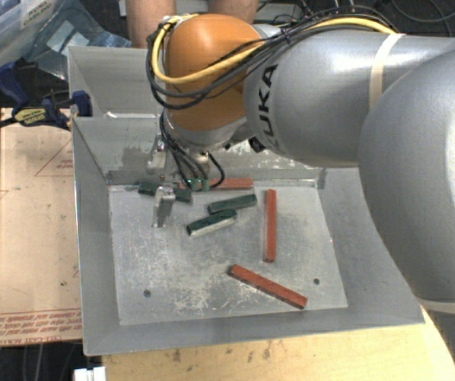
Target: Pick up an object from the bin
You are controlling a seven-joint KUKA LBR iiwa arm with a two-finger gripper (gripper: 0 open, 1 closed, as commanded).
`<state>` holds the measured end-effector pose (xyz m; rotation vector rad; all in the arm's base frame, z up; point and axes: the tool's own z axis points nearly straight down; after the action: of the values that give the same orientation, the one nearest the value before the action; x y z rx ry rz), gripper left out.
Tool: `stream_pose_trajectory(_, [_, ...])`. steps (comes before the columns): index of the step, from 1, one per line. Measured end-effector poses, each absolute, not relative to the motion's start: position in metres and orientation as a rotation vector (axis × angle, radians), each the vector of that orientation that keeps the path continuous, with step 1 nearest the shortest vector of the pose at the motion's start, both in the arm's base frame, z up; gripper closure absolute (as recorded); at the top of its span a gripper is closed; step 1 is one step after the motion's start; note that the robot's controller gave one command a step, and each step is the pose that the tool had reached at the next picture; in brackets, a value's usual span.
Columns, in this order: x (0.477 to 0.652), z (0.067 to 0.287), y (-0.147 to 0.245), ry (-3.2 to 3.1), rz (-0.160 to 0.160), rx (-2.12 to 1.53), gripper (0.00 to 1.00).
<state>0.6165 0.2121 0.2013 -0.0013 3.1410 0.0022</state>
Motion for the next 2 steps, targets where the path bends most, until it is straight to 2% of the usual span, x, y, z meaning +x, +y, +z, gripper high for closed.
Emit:
stream_pose_trajectory(1, [0.626, 0.184, 0.173, 3.137, 0.005, -0.109, 0.0])
stream_pose_trajectory(2, [0.626, 0.146, 0.125, 3.112, 0.001, -0.415, 0.0])
